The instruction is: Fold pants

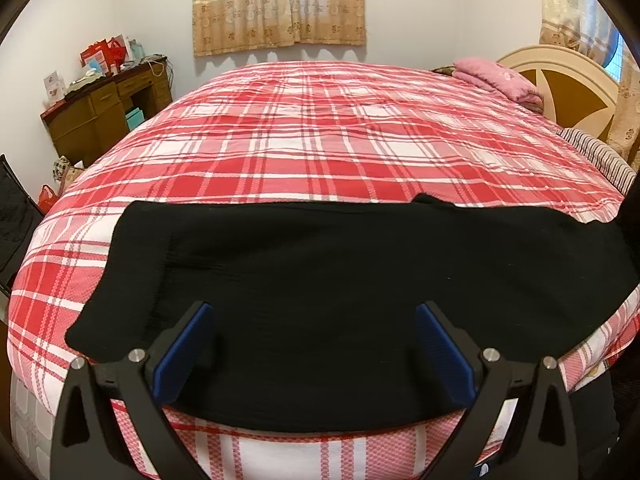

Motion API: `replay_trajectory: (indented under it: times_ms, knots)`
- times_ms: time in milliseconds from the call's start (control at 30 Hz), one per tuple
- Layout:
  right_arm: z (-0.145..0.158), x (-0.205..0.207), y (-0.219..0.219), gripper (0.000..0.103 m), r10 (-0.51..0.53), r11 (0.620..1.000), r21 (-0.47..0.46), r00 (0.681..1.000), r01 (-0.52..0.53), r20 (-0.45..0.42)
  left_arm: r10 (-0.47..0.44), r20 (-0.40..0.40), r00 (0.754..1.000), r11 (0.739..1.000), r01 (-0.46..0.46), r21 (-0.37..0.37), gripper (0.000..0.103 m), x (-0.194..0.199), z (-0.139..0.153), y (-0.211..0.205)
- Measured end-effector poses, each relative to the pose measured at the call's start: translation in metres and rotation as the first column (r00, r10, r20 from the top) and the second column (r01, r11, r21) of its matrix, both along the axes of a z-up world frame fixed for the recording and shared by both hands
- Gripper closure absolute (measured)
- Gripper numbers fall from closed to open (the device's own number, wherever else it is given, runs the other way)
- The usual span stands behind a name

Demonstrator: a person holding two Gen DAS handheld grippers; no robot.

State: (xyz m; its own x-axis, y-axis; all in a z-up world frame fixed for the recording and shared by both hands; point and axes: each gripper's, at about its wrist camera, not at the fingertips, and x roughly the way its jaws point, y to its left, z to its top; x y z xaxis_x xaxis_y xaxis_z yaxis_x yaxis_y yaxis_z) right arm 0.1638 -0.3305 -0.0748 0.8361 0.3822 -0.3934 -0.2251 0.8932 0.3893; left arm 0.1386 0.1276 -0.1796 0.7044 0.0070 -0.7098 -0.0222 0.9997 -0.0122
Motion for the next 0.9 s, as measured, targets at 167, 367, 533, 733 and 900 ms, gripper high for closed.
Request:
replay_trajectory:
  times_ms: [167, 367, 533, 733, 900]
  knots:
    - [-0.005, 0.010, 0.026, 0.090, 0.065, 0.998, -0.008, 0.998, -0.065, -0.010, -0.006, 0.003, 1.000, 1.000, 0.006, -0.003, 0.000, -0.001, 0.001, -0.002]
    - [-0.016, 0.025, 0.060, 0.090, 0.140, 0.990, -0.023, 0.989, -0.141, -0.042, -0.011, 0.001, 1.000, 1.000, 0.011, -0.012, 0.000, -0.002, 0.001, -0.003]
    - [-0.033, 0.032, 0.092, 0.091, 0.201, 0.977, -0.056, 0.976, -0.206, -0.086, -0.027, 0.004, 1.000, 0.999, 0.027, -0.022, 0.000, -0.003, 0.003, -0.007]
    - [-0.067, 0.045, 0.132, 0.090, 0.265, 0.951, -0.111, 0.947, -0.288, -0.185, -0.104, 0.009, 0.995, 0.993, 0.104, -0.047, 0.000, -0.006, 0.008, -0.026]
    - [-0.096, 0.047, 0.157, 0.090, 0.304, 0.921, -0.165, 0.916, -0.353, -0.264, -0.188, 0.012, 0.982, 0.980, 0.188, -0.071, 0.000, -0.003, 0.013, -0.053]
